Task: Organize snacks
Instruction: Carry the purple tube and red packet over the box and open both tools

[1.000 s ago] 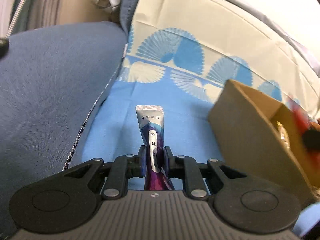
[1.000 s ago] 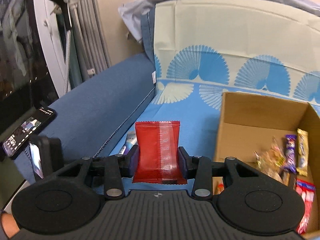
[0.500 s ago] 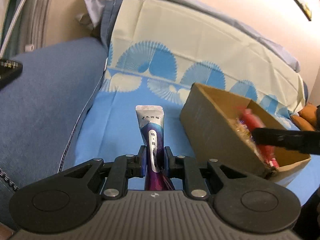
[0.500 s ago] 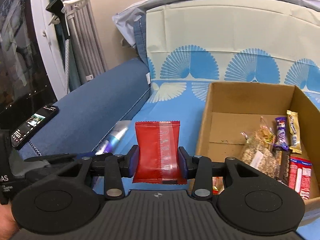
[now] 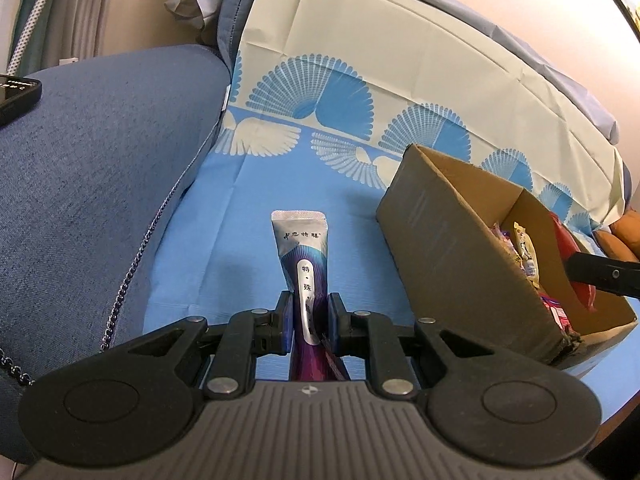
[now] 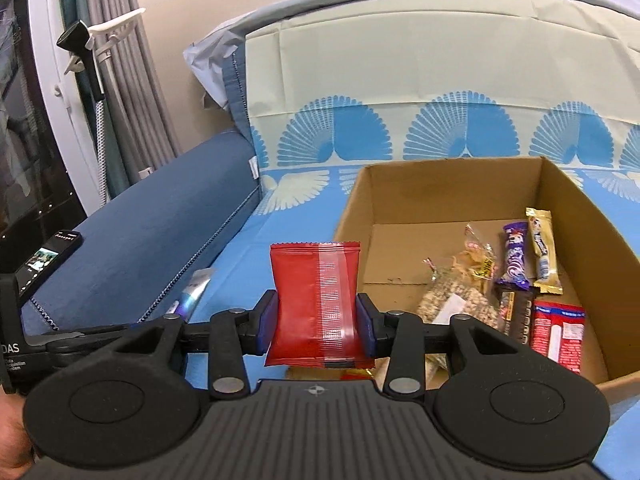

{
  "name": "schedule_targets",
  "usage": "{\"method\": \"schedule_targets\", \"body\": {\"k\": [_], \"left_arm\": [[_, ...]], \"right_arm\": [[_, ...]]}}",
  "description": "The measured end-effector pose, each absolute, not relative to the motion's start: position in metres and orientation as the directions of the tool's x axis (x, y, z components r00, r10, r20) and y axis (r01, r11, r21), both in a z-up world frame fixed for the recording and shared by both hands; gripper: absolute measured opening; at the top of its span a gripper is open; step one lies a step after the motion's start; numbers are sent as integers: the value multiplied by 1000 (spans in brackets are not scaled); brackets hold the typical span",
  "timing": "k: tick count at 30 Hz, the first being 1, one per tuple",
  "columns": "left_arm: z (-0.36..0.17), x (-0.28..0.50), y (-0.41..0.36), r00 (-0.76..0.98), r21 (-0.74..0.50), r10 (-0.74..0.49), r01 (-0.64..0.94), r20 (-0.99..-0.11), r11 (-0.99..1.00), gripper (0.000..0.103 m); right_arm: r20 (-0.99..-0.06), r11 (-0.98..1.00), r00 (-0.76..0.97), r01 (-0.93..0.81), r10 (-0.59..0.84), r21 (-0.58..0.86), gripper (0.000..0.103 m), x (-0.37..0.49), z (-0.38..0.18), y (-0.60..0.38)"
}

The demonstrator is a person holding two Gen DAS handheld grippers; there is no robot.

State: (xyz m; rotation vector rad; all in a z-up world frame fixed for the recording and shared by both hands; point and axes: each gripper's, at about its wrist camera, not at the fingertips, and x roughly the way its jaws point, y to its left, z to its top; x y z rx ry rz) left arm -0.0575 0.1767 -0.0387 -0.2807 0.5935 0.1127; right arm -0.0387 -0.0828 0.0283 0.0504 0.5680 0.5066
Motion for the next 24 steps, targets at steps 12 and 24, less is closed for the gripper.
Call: {"method": "schedule_targets", "body": {"k": [12,24], "left_arm": [[-41,-57,177,828,-227,22,-180,-561,957,18],[-28,-59,164,847,-174,33,-148,-531,974,18]], "right_arm": [[-485,886,743,-423,460,193,43,-36,31,-90],[-440,906,792,-364,423,216,43,-36,40,-103]]}}
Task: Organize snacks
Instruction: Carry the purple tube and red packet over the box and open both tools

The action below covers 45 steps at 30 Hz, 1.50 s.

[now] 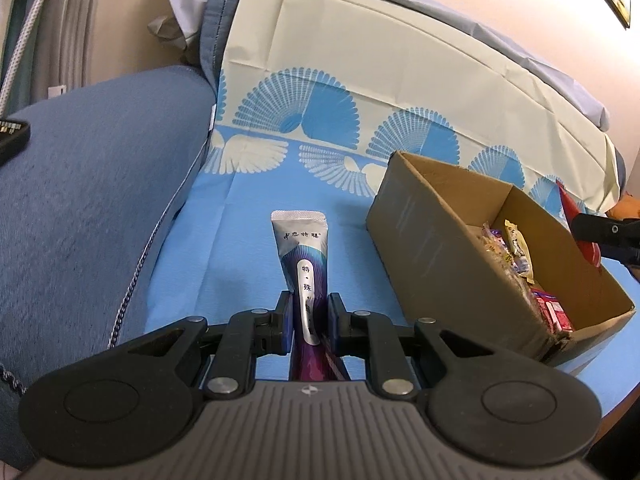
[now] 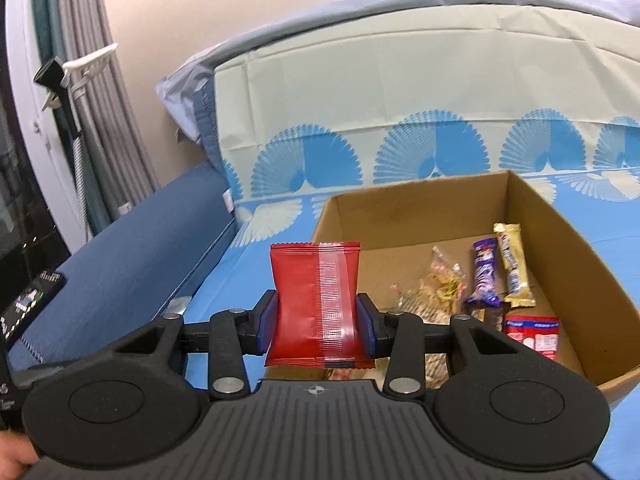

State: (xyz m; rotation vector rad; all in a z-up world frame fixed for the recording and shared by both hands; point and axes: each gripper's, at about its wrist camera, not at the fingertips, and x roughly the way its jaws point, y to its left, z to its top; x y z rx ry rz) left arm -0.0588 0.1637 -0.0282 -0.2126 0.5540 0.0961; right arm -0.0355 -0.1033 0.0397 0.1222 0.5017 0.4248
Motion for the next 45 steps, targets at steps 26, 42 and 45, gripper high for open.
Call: {"method": "schedule_targets", "body": {"k": [26,42,45], "left_arm": [[97,68,-17,912,-260,-247,165,-326,951,34],[82,-60,7,935,-208,-219,164,-280,964,97],[72,-78,5,937,-187,-166,111,-306,976,101]], "right_arm": [[-366,961,926,16,89,275,56,6,45,-182],[-424,976,897,-36,127,214,102,-11,53,-176],[-443,985,889,-46,116,166,102,-26,56,-175]]}}
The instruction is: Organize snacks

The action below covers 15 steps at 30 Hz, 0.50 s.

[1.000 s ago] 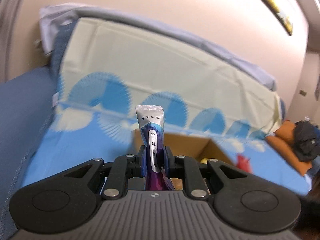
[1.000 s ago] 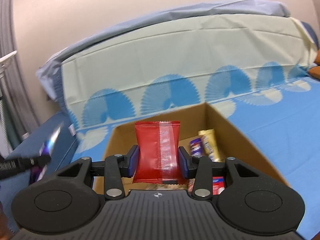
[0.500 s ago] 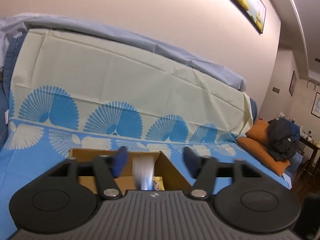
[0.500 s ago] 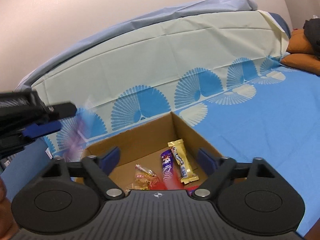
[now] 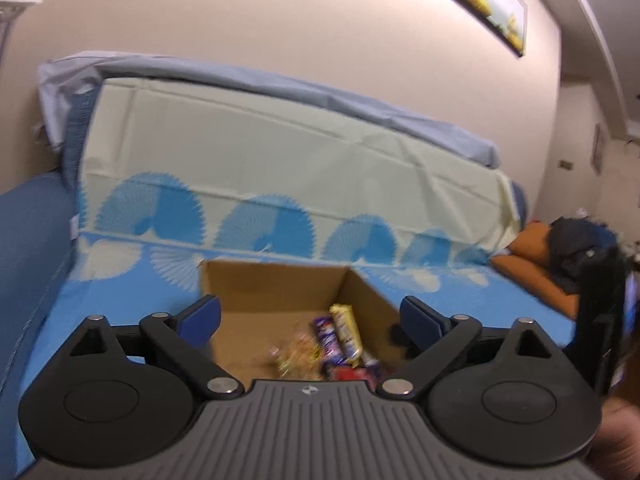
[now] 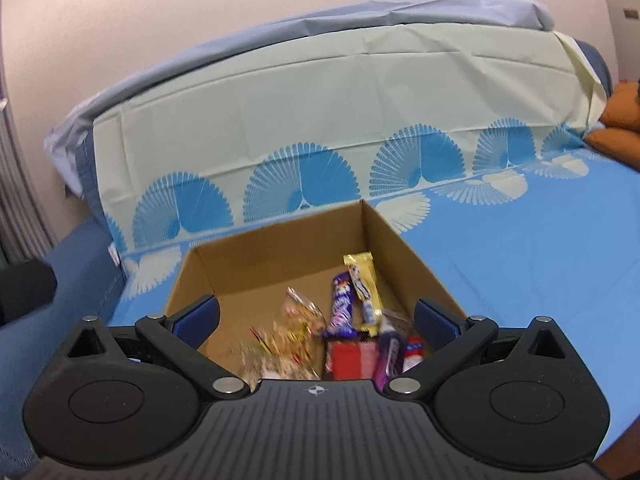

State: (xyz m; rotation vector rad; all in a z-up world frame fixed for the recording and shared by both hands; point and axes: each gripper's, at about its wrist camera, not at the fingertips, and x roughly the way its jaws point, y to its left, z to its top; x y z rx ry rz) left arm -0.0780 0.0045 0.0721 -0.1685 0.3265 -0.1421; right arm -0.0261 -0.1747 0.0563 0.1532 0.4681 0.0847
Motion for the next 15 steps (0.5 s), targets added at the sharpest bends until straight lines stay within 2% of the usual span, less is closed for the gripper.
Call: {"method": "schedule_targets", "body": {"k": [5,7,10,15], "left_arm": [[46,-93,3,906,-260,-190,93,-379,961,102],[34,-95,4,890,-279,-183,66,-418,958,102],[19,-93,0,872,-226,-132,25,-471,974,102],[0,-82,10,844,-223,-110,-12,-525,975,102]], "right_arm": [[-470,999,882,29,-19,14,102,-53,64,-173],[-486,1000,874,16,-9,12,102,-69,58,-177],[-508,998,860,-15,43,58,102,-85,50,-183],[-536,1000,844,-20,5,-22,102,-84,36,-177]]}}
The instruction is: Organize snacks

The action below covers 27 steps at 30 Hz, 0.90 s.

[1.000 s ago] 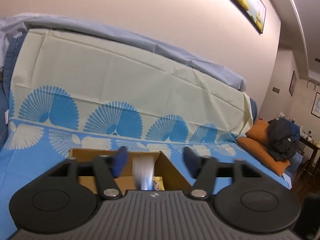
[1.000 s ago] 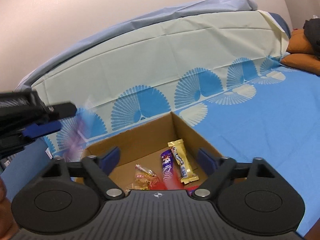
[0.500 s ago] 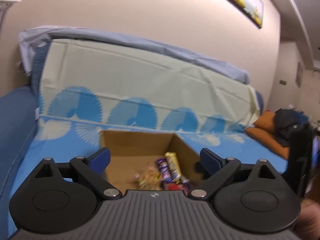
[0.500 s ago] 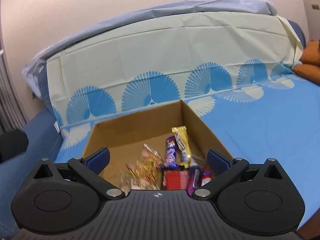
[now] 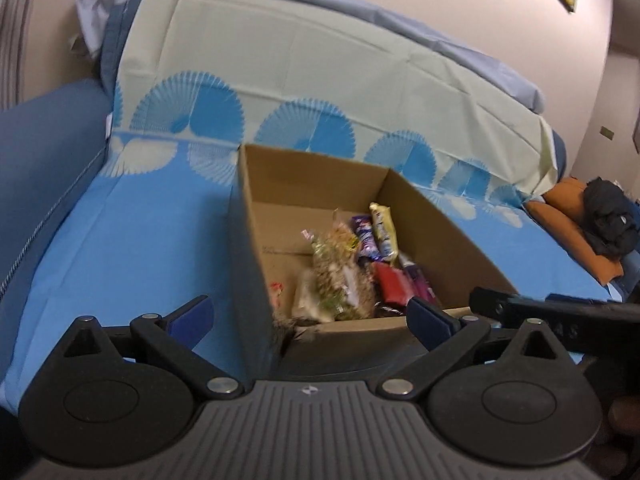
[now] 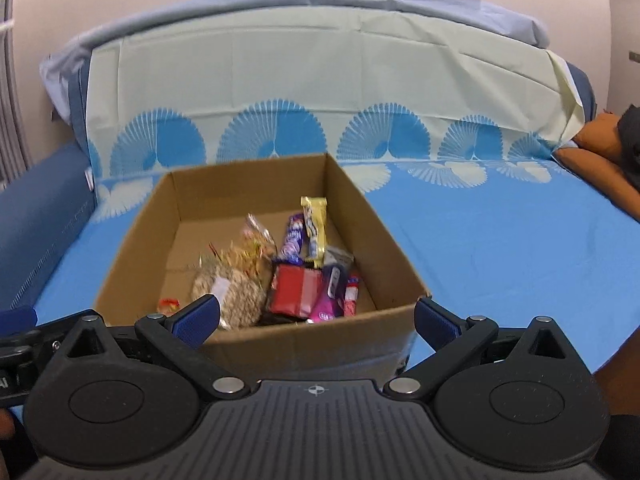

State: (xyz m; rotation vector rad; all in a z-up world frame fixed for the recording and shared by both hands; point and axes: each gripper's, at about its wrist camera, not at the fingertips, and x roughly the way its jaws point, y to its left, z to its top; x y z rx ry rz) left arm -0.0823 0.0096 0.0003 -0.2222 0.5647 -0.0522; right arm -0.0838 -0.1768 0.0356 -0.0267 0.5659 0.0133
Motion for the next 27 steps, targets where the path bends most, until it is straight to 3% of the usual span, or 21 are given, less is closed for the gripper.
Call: {"method": "schedule_targets", "body": {"k": [14,27], "left_arm": [[-8,-70,19,829,-204,-81,-40,-553,978,102],[-8,-69,14,834,-196,-84,-29,-545,980,102]], "right_arm": [[-533,989,846,-95,21,-112,102,-78,24,-151],[-537,990,843,-92,21,-106,102,-75,23,-152]]}}
